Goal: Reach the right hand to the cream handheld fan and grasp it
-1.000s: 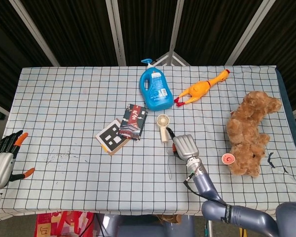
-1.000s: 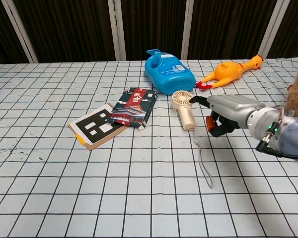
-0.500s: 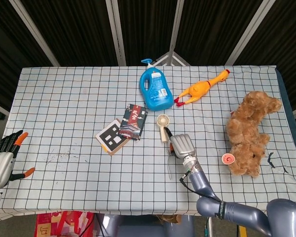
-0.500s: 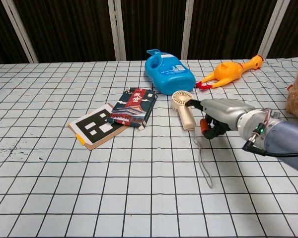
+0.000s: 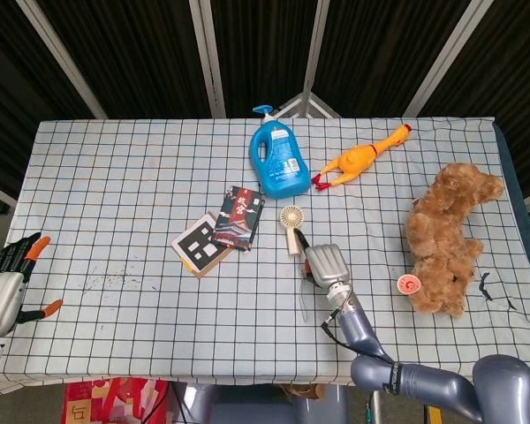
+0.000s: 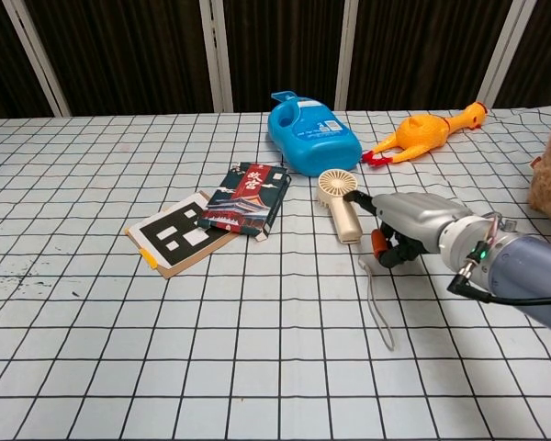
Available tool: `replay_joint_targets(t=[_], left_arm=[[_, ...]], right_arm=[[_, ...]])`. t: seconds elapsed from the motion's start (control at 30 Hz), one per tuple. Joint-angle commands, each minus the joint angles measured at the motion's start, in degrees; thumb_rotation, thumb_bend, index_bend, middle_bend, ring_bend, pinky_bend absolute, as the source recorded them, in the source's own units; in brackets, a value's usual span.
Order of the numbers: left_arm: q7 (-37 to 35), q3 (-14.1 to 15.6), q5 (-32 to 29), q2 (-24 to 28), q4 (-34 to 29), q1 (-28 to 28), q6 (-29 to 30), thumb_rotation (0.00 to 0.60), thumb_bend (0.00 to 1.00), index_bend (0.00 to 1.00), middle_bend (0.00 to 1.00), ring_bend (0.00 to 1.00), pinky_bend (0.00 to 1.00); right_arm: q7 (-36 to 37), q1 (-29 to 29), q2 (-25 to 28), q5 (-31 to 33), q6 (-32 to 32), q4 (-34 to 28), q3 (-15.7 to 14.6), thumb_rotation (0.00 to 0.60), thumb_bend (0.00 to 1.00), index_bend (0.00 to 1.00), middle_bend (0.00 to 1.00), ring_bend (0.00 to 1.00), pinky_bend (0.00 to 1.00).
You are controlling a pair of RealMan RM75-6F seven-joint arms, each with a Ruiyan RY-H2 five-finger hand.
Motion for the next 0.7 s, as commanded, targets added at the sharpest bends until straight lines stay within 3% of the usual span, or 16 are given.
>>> replay_joint_targets(t=[0.03, 0.4, 0.7], left_arm=[[-0.04, -0.02, 0.08, -0.03, 0.04, 0.03, 0.14, 0.600, 0.09, 0.00, 0.00, 0.00, 0.00], [-0.22, -0.02, -0.05, -0.03, 0.12, 0.06, 0.13, 0.600, 0.09, 0.00, 0.00, 0.00, 0.00], [-0.02, -0.09, -0.46, -0.10, 0.01, 0.09, 0.03, 0.600, 0.09, 0.00, 0.00, 0.00, 0.00]], right_arm=[[-0.03, -0.17, -0.55, -0.05, 0.15, 0.12, -0.88, 0.600, 0.83, 0.00, 0.81, 0.92, 0.85], [-0.44, 0.00, -2.00, 0.41, 0.72, 1.46, -1.95, 0.600, 0.84, 0.00, 0.81, 0.92, 0.85], [2.52, 0.34, 0.78, -4.76, 6.60, -3.39, 2.04, 0.600, 0.84, 0.00, 0.81, 0.90, 0.85]])
